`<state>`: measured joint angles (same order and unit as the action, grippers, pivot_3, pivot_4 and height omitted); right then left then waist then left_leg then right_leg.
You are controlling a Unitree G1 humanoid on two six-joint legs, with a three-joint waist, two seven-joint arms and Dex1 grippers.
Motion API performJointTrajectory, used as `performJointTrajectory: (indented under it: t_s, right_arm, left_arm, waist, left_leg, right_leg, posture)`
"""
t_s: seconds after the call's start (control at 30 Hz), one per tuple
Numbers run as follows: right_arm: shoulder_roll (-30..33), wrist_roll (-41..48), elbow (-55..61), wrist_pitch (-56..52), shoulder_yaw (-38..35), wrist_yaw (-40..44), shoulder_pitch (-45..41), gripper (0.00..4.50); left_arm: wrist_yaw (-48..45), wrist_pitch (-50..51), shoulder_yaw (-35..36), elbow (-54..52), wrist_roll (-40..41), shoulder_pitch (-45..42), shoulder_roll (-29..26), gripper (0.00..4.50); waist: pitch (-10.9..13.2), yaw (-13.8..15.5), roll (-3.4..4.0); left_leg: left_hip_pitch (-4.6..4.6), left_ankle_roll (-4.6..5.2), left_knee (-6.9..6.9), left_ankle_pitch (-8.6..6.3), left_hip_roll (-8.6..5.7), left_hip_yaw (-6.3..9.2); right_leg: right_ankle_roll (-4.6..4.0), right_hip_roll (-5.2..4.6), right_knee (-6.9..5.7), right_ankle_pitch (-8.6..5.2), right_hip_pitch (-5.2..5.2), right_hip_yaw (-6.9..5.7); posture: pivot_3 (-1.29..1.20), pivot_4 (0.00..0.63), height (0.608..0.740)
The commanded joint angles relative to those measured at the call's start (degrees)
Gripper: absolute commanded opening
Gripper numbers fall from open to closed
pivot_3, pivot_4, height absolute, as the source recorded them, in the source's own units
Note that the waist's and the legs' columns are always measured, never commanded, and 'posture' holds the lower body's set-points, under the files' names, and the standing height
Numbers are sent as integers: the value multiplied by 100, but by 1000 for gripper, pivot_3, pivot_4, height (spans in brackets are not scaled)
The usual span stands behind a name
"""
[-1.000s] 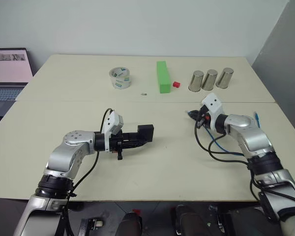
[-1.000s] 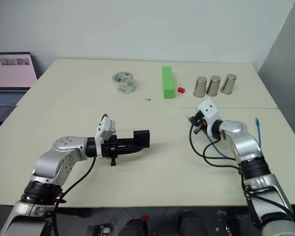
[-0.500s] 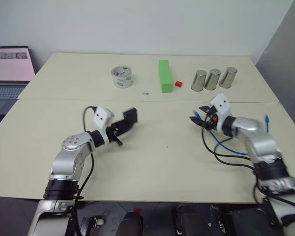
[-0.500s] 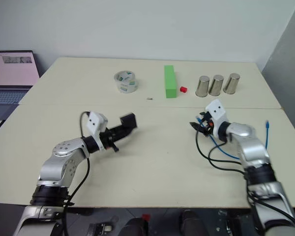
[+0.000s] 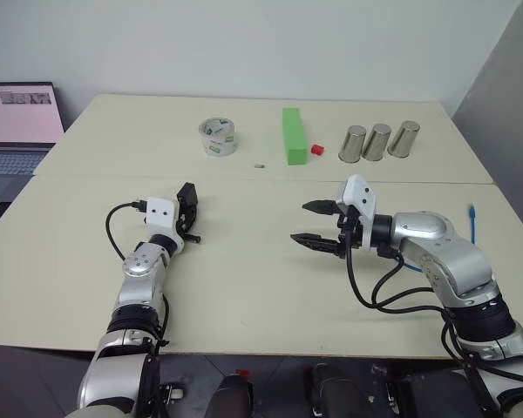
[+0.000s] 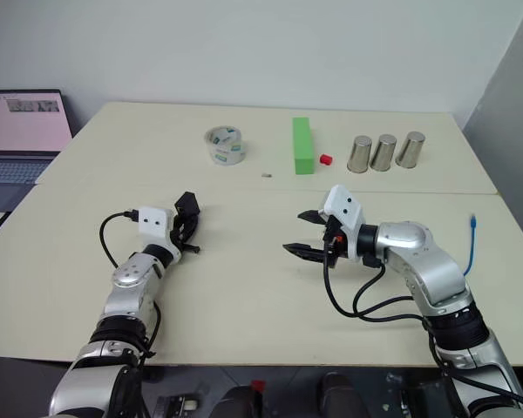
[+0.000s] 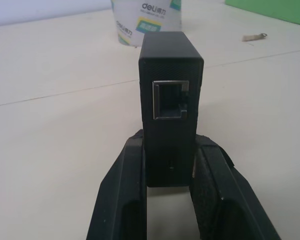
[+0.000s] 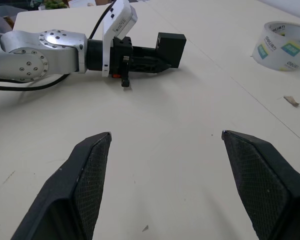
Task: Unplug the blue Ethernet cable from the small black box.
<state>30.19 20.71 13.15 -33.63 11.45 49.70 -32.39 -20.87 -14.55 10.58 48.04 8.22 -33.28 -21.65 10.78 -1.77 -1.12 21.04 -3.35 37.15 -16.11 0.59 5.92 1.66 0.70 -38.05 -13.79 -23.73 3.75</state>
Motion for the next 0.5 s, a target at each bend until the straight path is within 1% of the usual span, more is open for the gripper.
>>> performJointTrajectory:
  t_s: [0.03, 0.1, 0.17, 0.3, 0.4, 0.5]
  right_arm:
    - [6, -43, 158, 93, -47, -2, -35, 3758]
    - [31, -66, 205, 87, -45, -9, 23, 3758]
    - [38, -55, 264, 44, -66, -38, 102, 3758]
    - [55, -19, 381, -25, -167, -148, 308, 3758]
    - [134, -1, 461, -42, -324, -251, 551, 3758]
    - [323, 80, 486, -54, -635, -258, 820, 3758]
  left_arm:
    - [-122, -126, 94, 186, 77, 70, -16, 1928]
    - [-153, -97, 152, 96, 134, 190, -44, 2230]
    - [-69, 23, 192, -233, 121, 471, -85, 2641]
    - [15, 734, 204, -1416, 190, 1096, -135, 3481]
    - [-173, 1473, 169, -2680, 347, 1634, -311, 3481]
    - [-595, 2459, 115, -3907, 583, 2092, -746, 3481]
  waist:
    - [0, -5, 0]
    - [0, -8, 0]
    - [-1, -36, 2]
    - [-2, -105, 2]
    - [-2, -139, 3]
    - [-2, -133, 2]
  left_leg:
    - [-2, 0, -1, 0, 0, 0]
    - [-7, 0, -1, 0, 0, -1]
    - [-15, 0, -1, 0, 0, -1]
    - [-22, 0, -8, 0, 4, -6]
    - [-22, 0, -12, 0, 8, -5]
    - [-19, 0, -12, 0, 8, -1]
  right_leg:
    - [0, 0, 0, 0, 0, 1]
    - [0, 0, -1, 0, 5, 1]
    - [1, 0, 1, -1, 13, 1]
    - [1, 0, 0, -1, 14, 9]
    - [0, 0, -1, -1, 13, 8]
    - [1, 0, 1, -2, 13, 5]
  posture:
    - [0, 150, 740]
    - [0, 150, 740]
    - [0, 150, 740]
    - [0, 150, 740]
    - [0, 150, 740]
    - [0, 150, 740]
